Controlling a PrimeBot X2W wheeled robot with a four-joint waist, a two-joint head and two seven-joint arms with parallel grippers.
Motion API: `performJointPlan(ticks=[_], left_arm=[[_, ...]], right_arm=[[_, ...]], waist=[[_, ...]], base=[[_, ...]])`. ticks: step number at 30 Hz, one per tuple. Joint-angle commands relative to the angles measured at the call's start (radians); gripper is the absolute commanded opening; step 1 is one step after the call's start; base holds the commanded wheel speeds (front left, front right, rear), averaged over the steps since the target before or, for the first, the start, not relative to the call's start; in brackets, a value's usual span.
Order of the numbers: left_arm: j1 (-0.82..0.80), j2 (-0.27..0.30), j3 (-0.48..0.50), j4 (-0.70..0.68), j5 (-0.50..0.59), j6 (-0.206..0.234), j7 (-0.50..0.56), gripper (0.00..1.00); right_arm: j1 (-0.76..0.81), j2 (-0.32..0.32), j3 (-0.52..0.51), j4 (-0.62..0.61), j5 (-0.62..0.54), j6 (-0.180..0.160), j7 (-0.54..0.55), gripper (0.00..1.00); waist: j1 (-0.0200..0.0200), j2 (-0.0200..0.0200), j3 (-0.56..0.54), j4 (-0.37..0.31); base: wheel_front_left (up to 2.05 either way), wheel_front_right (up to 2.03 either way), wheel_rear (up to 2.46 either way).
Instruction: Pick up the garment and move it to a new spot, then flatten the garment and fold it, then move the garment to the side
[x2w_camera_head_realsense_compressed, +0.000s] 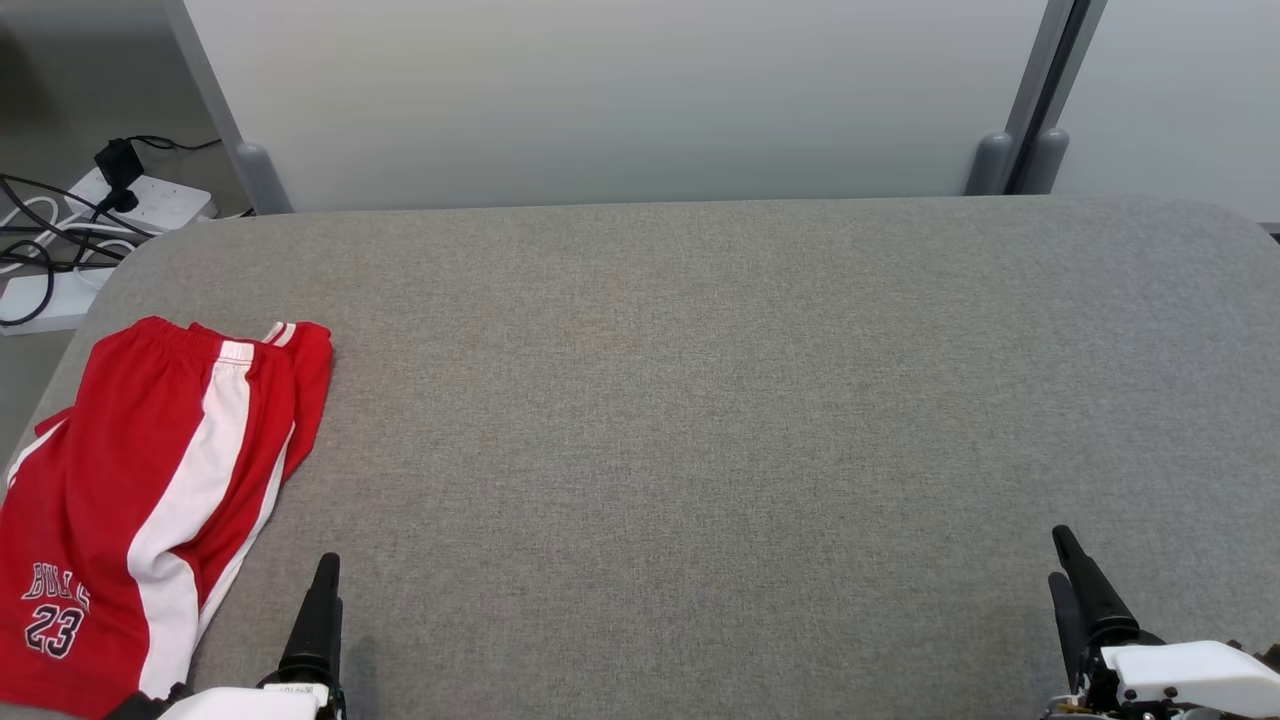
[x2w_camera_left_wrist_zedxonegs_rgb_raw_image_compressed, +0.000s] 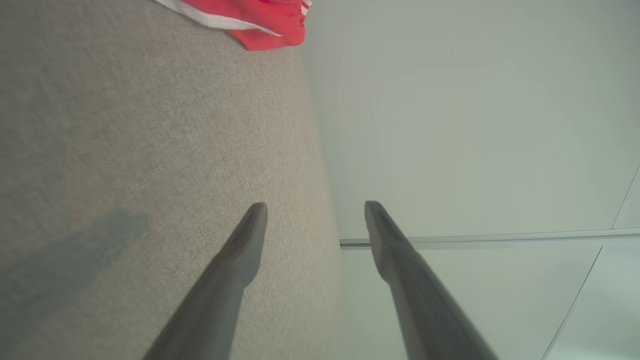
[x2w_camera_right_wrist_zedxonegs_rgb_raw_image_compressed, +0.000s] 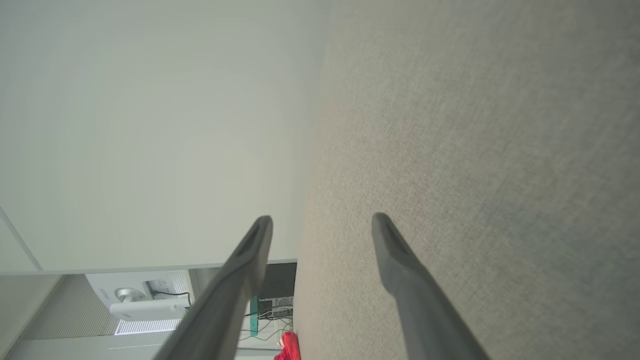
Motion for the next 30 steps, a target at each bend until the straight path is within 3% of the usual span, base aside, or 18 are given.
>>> performJointPlan(ticks=[1,30], left_arm=[[-0.055,0.019,0.001,-0.021,0.027,-0.002,-0.007,1.0],[-0.143,0.047,-0.012,0.012,0.478,-0.004,-0.089,1.0]], right_arm=[[-0.056,-0.017,0.007,-0.014,-0.024,0.003,-0.015,1.0],[-0.174,-0.038,0.08,0.048,-0.416,0.004,-0.097,1.0]], waist=[[-0.0002,0.0,0.0,0.0],[-0.0002,0.0,0.012,-0.01]], base=[[0.0,0.0,0.0],[0.0,0.0,0.0]])
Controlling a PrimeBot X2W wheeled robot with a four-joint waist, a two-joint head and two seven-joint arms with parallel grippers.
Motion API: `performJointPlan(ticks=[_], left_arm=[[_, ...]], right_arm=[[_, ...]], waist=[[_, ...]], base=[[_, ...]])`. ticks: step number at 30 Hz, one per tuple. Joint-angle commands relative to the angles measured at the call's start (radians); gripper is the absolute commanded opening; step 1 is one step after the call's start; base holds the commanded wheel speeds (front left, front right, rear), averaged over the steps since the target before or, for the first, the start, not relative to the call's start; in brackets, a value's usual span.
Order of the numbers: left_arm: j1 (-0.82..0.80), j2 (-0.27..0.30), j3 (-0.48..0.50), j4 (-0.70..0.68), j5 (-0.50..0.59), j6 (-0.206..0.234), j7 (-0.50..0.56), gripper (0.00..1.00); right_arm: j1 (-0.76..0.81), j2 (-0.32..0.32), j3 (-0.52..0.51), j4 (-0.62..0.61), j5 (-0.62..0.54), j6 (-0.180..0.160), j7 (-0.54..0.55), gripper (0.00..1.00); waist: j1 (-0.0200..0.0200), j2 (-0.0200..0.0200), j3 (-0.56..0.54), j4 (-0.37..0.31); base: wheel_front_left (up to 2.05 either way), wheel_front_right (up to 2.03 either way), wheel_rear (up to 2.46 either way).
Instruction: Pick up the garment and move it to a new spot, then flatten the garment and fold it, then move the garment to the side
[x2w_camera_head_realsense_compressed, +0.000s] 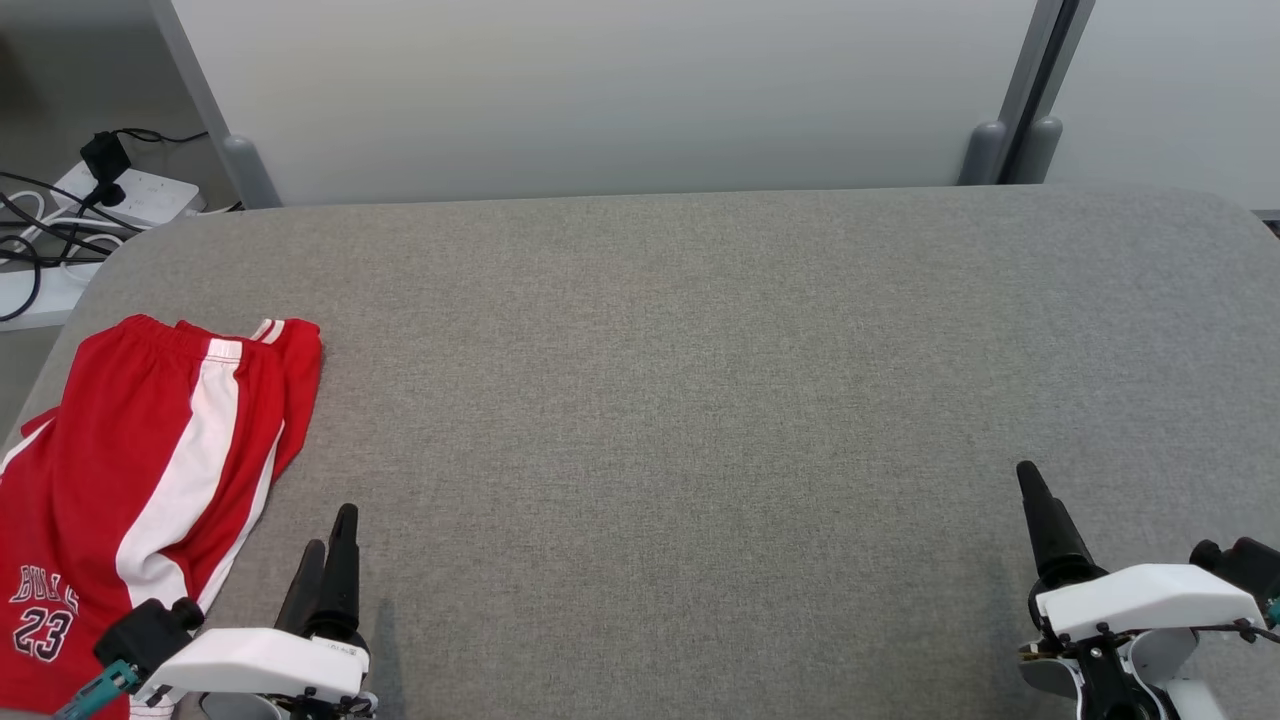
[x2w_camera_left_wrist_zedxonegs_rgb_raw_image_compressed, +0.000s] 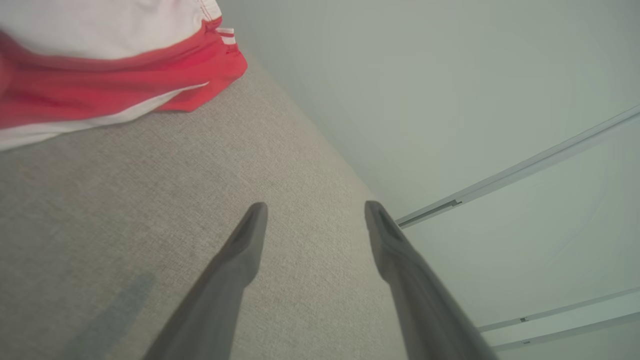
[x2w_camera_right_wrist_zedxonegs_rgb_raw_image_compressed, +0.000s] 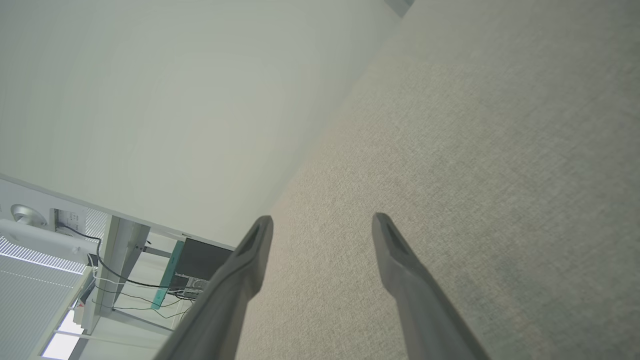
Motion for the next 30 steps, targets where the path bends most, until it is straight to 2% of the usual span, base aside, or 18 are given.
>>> performJointPlan(ticks=[1,19,30], left_arm=[[-0.059,0.019,0.016,-0.015,0.04,-0.004,-0.012,1.0],[-0.113,0.026,0.03,0.049,0.279,-0.002,-0.065,1.0],[-0.144,0.035,0.043,0.076,0.427,0.019,-0.097,1.0]], right_arm=[[-0.057,-0.02,0.015,-0.012,-0.035,0.004,-0.017,1.0],[-0.136,-0.026,0.054,0.054,-0.25,0.005,-0.07,1.0],[-0.176,-0.032,0.055,0.09,-0.386,0.006,-0.102,1.0]], waist=[[-0.0001,0.0,0.001,-0.001],[-0.0001,0.0,0.011,-0.009],[-0.0001,0.0,0.013,-0.013]], base=[[0.0,0.0,0.0],[0.0,0.0,0.0],[0.0,0.0,0.0]])
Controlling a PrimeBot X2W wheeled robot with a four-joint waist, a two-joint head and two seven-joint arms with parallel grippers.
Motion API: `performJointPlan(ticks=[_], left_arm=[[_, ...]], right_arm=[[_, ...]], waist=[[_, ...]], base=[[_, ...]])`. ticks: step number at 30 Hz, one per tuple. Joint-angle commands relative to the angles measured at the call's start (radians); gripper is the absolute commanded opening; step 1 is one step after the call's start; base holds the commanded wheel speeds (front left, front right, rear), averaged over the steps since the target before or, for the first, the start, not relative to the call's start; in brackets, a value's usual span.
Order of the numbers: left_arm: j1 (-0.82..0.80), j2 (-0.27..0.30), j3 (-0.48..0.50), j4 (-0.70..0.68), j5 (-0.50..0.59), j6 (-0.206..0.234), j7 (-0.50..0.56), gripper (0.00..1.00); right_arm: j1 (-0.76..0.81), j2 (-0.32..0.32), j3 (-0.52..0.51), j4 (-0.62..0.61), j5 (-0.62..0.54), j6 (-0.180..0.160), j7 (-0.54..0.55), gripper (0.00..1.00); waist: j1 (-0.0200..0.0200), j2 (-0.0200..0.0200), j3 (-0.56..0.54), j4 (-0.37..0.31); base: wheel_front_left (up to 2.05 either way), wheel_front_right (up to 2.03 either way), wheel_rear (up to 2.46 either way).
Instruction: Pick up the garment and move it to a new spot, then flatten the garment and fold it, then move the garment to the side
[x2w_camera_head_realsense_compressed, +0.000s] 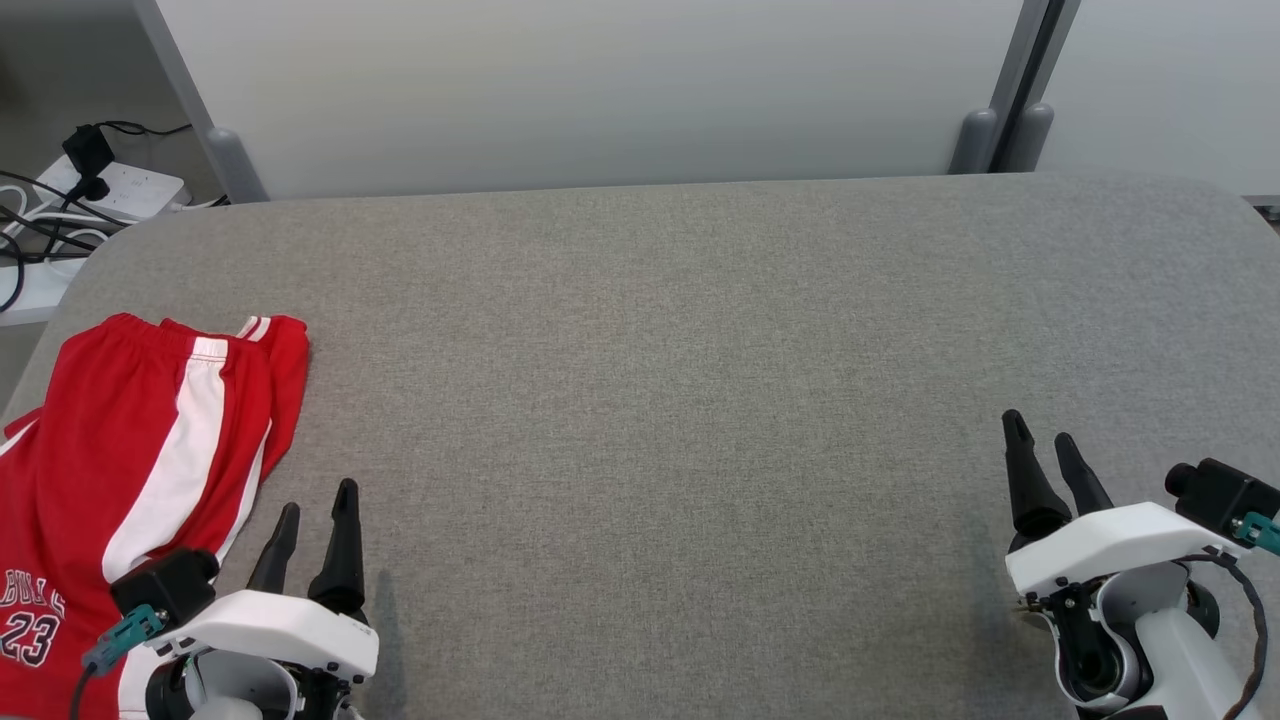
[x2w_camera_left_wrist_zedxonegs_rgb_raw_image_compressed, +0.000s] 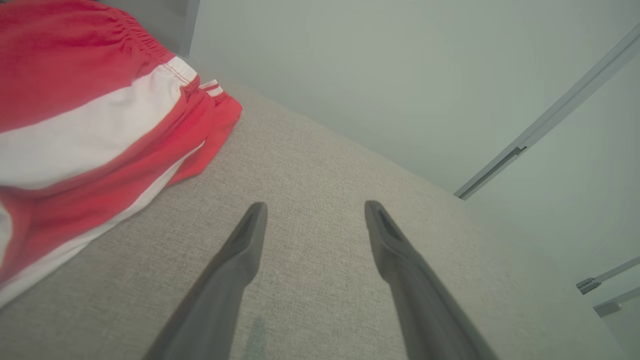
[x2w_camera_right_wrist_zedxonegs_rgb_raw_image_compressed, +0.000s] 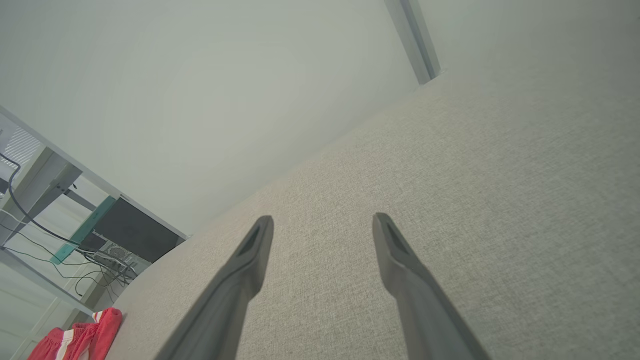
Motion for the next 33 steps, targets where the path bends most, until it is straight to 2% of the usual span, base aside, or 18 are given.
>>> performJointPlan(ticks=[1,18,33], left_arm=[[-0.062,0.027,0.025,-0.017,0.039,0.01,-0.015,1.0],[-0.099,0.033,0.048,-0.043,0.255,0.026,-0.065,1.0],[-0.128,0.033,0.096,-0.019,0.446,0.048,-0.112,1.0]], right_arm=[[-0.055,-0.01,0.02,-0.012,-0.04,0.006,-0.021,1.0],[-0.112,-0.011,0.029,0.017,-0.238,0.006,-0.071,1.0],[-0.162,-0.018,-0.019,0.054,-0.455,0.007,-0.118,1.0]], waist=[[0.0,-0.0001,-0.001,-0.001],[0.0,-0.0001,0.002,-0.003],[0.0,-0.0001,0.013,-0.009]], base=[[0.0,0.0,0.0],[0.0,0.0,0.0],[0.0,0.0,0.0]])
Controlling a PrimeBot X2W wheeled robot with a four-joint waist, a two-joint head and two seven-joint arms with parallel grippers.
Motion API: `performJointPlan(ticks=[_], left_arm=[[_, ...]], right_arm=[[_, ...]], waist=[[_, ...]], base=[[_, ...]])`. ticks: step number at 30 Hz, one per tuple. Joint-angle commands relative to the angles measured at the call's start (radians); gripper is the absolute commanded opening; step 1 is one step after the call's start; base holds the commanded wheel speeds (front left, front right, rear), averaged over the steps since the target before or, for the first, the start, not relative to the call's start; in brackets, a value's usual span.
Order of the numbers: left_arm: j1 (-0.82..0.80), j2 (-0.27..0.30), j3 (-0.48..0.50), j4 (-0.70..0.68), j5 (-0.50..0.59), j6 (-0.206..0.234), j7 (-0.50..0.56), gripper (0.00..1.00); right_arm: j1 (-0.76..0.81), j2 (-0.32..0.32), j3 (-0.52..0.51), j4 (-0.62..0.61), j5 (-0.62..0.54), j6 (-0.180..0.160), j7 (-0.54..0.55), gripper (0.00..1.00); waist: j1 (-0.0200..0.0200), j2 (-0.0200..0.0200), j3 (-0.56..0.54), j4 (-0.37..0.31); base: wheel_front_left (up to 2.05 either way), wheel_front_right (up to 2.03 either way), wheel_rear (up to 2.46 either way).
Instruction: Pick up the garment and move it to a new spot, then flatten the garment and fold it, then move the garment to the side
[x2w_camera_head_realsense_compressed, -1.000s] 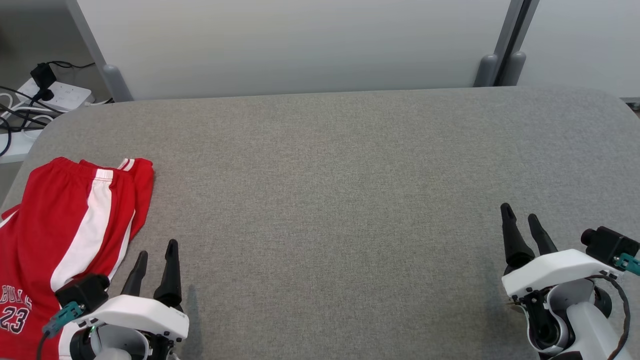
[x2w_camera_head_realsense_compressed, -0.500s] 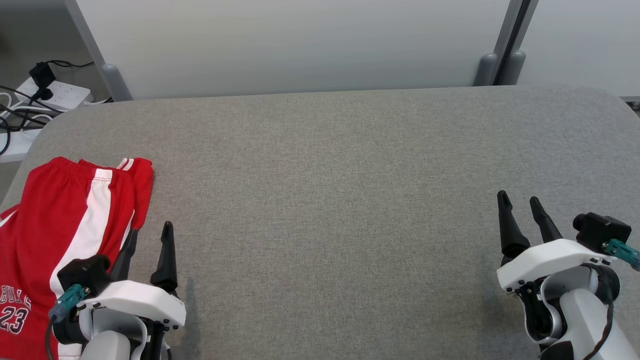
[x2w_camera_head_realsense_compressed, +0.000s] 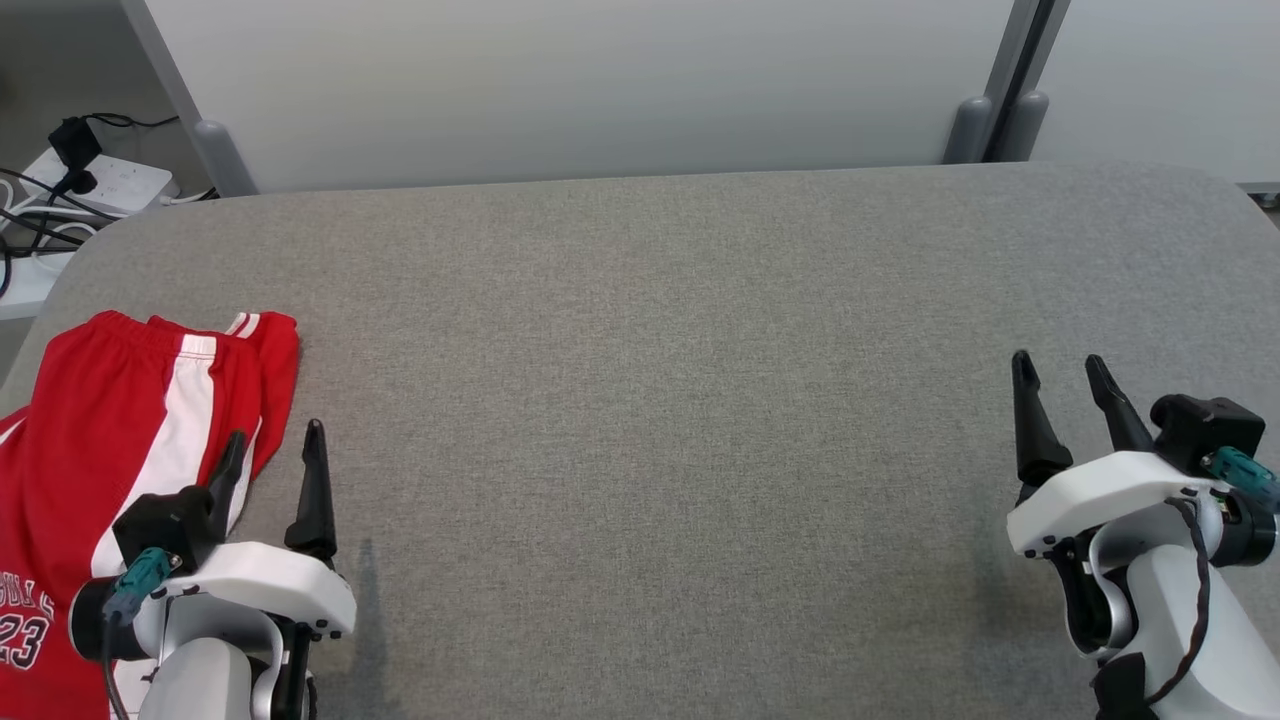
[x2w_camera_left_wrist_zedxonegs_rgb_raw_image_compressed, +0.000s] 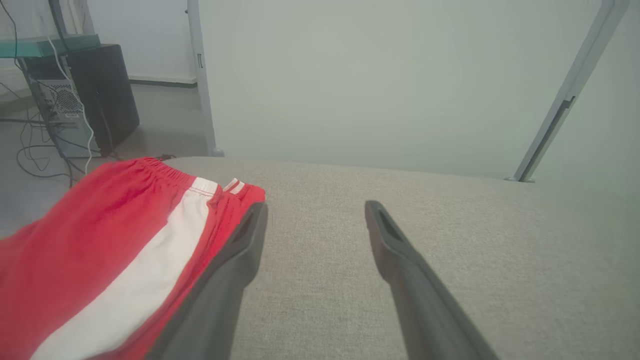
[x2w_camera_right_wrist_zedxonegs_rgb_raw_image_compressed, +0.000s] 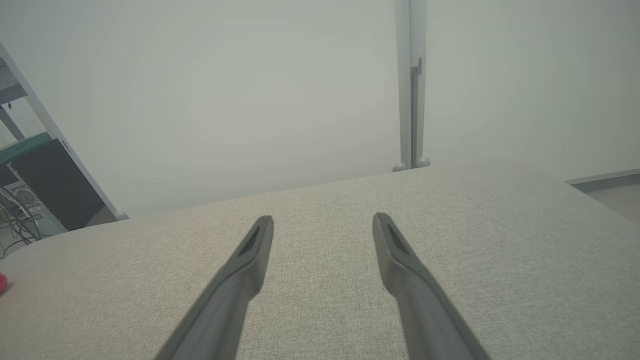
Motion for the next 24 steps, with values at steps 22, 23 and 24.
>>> performJointPlan(ticks=[22,23,24], left_arm=[[-0.102,0.009,0.082,0.019,0.136,-0.01,-0.045,1.0],[-0.104,0.008,0.084,0.023,0.135,-0.011,-0.045,1.0],[-0.105,0.007,0.087,0.027,0.133,-0.013,-0.045,1.0]], right_arm=[[-0.087,-0.002,0.031,-0.012,-0.15,0.007,-0.046,1.0],[-0.087,-0.002,0.03,-0.011,-0.15,0.007,-0.046,1.0],[-0.086,-0.002,0.029,-0.01,-0.15,0.007,-0.046,1.0]], waist=[[0.0,0.0,-0.004,-0.013],[0.0,0.0,-0.004,-0.012],[0.0,0.0,-0.003,-0.012]], base=[[0.0,0.0,0.0],[0.0,0.0,0.0],[0.0,0.0,0.0]])
